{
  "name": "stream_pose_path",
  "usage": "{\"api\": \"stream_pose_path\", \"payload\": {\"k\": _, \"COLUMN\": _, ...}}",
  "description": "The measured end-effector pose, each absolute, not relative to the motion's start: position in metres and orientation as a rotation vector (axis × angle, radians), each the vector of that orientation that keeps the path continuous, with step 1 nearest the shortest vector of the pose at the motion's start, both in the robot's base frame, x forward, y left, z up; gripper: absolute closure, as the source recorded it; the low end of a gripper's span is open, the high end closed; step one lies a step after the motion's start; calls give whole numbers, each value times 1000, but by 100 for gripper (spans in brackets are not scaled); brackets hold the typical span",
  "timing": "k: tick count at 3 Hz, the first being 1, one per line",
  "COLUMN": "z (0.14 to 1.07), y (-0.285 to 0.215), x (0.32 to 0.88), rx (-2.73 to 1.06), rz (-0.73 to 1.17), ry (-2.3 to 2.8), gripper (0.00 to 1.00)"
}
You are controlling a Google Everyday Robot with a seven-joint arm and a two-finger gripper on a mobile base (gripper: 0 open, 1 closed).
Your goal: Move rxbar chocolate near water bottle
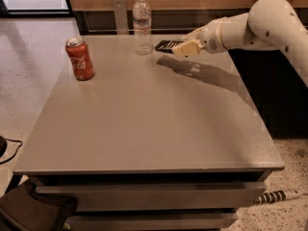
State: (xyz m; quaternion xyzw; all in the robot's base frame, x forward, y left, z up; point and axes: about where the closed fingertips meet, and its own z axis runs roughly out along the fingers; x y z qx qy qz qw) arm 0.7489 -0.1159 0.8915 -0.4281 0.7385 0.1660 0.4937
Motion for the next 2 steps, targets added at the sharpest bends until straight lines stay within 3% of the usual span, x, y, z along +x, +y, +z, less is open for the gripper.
{"api": "stream_pose_path", "payload": {"k": 1, "z": 881, "y": -103, "x": 758, "rx": -1042, "rz": 448, "ry": 1758, "gripper": 100}}
{"api": "stream_pose_path", "payload": {"k": 2, "z": 877, "y": -97, "x": 759, "rx": -1047, "rz": 460, "ry": 1753, "gripper": 78}}
